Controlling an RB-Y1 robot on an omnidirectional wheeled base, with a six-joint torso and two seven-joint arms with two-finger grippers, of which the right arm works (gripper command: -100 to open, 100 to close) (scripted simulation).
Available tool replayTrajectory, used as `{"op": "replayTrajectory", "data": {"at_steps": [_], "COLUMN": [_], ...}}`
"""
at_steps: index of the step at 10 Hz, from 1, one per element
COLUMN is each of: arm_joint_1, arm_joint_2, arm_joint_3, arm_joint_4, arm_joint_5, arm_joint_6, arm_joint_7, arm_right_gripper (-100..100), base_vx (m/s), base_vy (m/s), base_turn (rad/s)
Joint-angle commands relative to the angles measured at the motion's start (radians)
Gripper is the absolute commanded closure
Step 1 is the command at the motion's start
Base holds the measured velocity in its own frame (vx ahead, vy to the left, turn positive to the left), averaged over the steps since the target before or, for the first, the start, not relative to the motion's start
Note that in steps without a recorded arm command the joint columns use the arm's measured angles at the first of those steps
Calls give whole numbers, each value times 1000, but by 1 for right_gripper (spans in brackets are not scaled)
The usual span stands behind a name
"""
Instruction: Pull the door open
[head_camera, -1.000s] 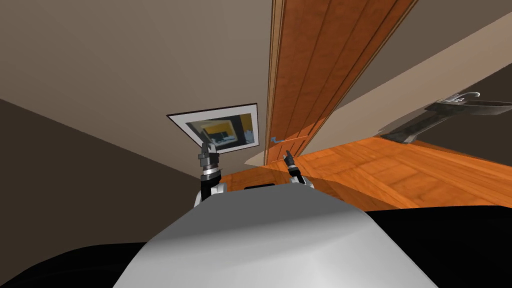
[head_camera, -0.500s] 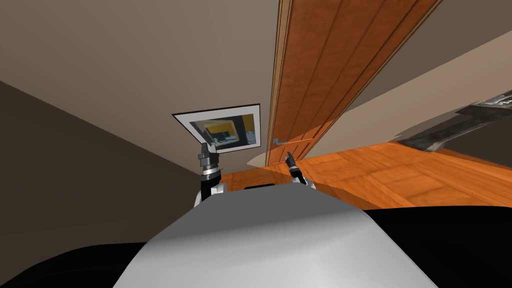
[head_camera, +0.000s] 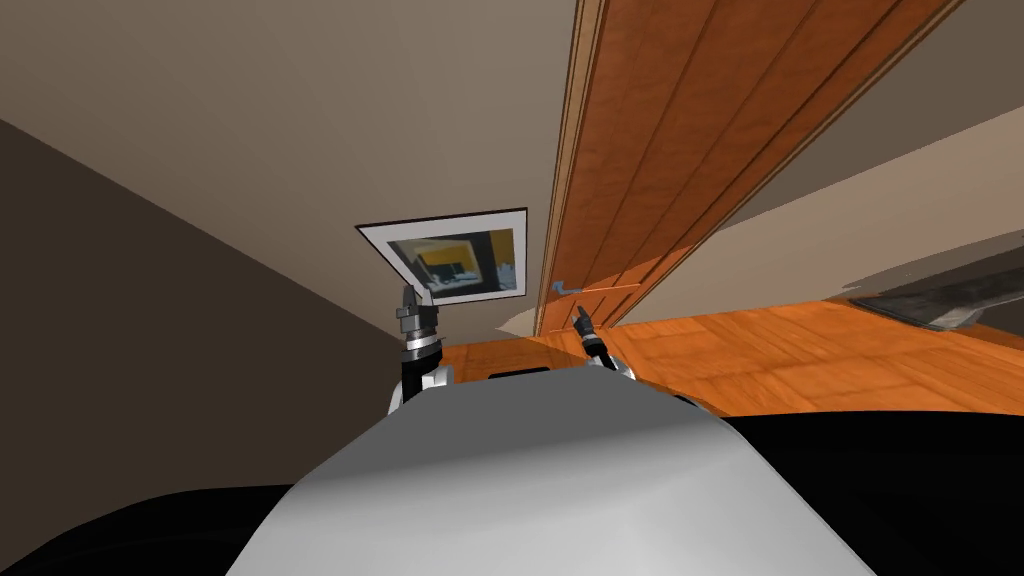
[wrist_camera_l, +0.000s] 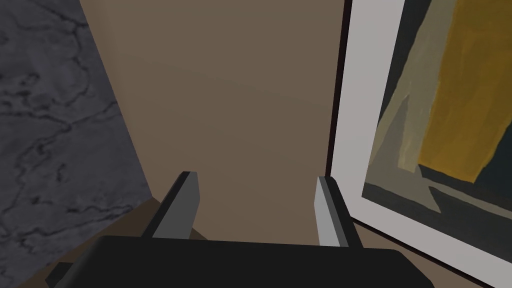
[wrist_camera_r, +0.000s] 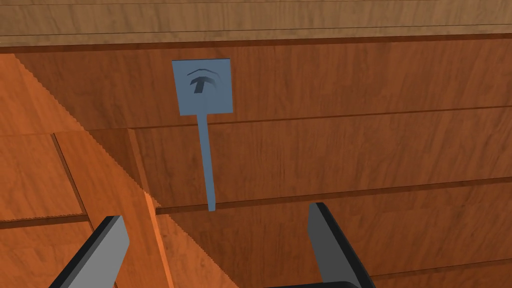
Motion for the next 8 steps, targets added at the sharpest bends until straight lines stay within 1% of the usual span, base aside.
{"op": "replayTrajectory", "data": {"at_steps": [1, 2, 3, 4, 5, 7, 8], "arm_joint_1": [-11, -21, -27, -35, -42, -54, -54], "arm_joint_2": [-7, -13, -17, -14, -10, 0, 0], "arm_joint_3": [0, 1, 1, 1, -22, -70, -70], "arm_joint_4": [35, 68, 89, 97, 115, 143, 143], "arm_joint_5": [-2, -4, -5, -4, -9, -19, -19], "arm_joint_6": [-9, -16, -20, -26, -29, -29, -29], "arm_joint_7": [-10, -18, -23, -20, -14, 5, 5], "arm_right_gripper": [-100, -100, -100, -100, -100, -100, -100], "base_vx": [44, 51, 48, 20, 60, 149, 127], "base_vy": [-43, -60, -71, -33, -32, -89, -62], "base_turn": [118, 156, 141, 25, 205, 310, 106]}}
